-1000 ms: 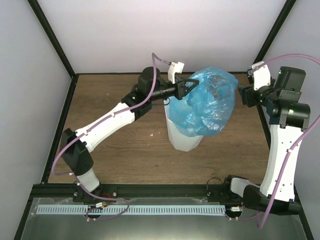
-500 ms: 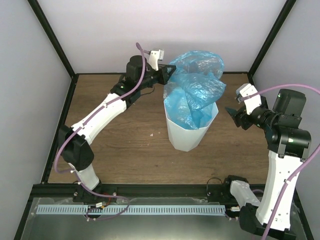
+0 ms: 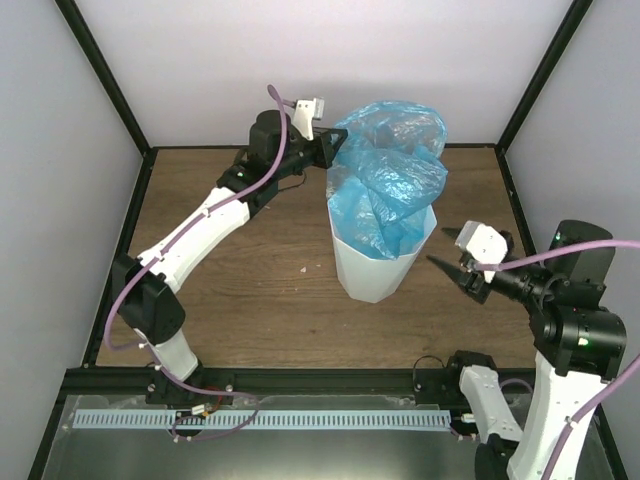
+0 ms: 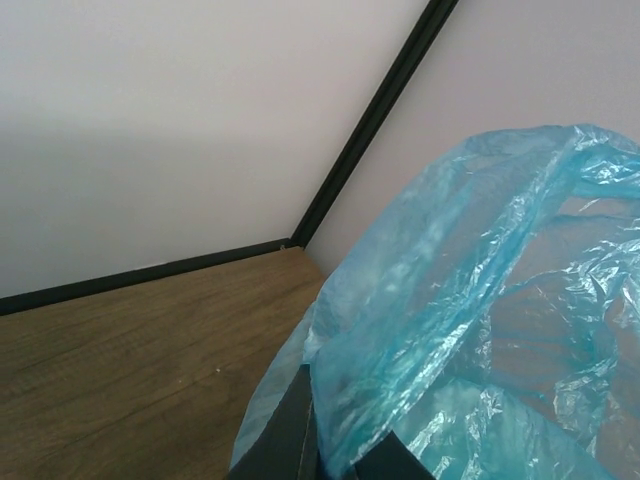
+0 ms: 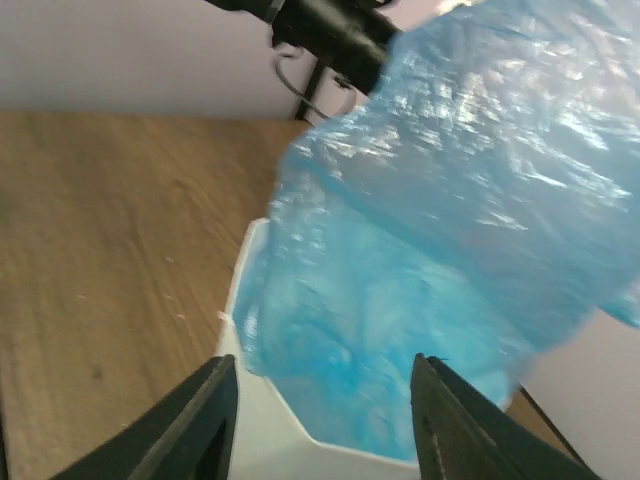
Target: Put the trash bags into the trash bin
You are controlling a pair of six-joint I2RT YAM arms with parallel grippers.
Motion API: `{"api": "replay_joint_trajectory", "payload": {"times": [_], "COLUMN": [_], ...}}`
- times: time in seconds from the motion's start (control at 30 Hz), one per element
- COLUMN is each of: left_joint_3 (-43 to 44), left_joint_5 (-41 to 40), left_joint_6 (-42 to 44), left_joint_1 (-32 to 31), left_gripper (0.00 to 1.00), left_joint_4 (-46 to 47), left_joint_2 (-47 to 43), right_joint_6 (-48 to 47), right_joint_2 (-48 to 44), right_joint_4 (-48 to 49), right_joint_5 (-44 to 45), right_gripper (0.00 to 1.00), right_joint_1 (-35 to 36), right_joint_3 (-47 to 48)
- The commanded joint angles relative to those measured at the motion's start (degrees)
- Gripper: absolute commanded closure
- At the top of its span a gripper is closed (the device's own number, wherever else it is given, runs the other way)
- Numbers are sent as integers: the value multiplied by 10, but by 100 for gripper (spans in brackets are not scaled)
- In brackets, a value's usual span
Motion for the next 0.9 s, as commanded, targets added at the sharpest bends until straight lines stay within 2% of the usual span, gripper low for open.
{"api": "replay_joint_trajectory", "payload": {"times": [0.0,0.07,0.2,0.37,0.6,0.87], "left_joint_3": [11,11,9,-6,-8,-27], "left_joint_5": [-23,-25,-10,-17,-8,7], "left_joint_6": [-6,-12,-26,-33,-32,-33], "left_joint_1": [5,6,6,6,6,2], "left_gripper": [96,96,96,96,96,96], "left_joint_4": [11,9,14,23,16,11], "left_joint_2": [5,8,7,-2,-11,-38], "right_joint_6": [16,22,8,63,180,300], "right_joint_2": [35,54,69,109,139,211], "right_joint_4": [-18,-17,-11,31,154,290], "right_joint_5": [-151,-147,-147,-123,5,173], "right_gripper": [55,60,61,68,69,73], "right_joint_1": [5,13,22,73,216,235], "right_joint_3": [-46,-52,-61,-65,-102,-104]}}
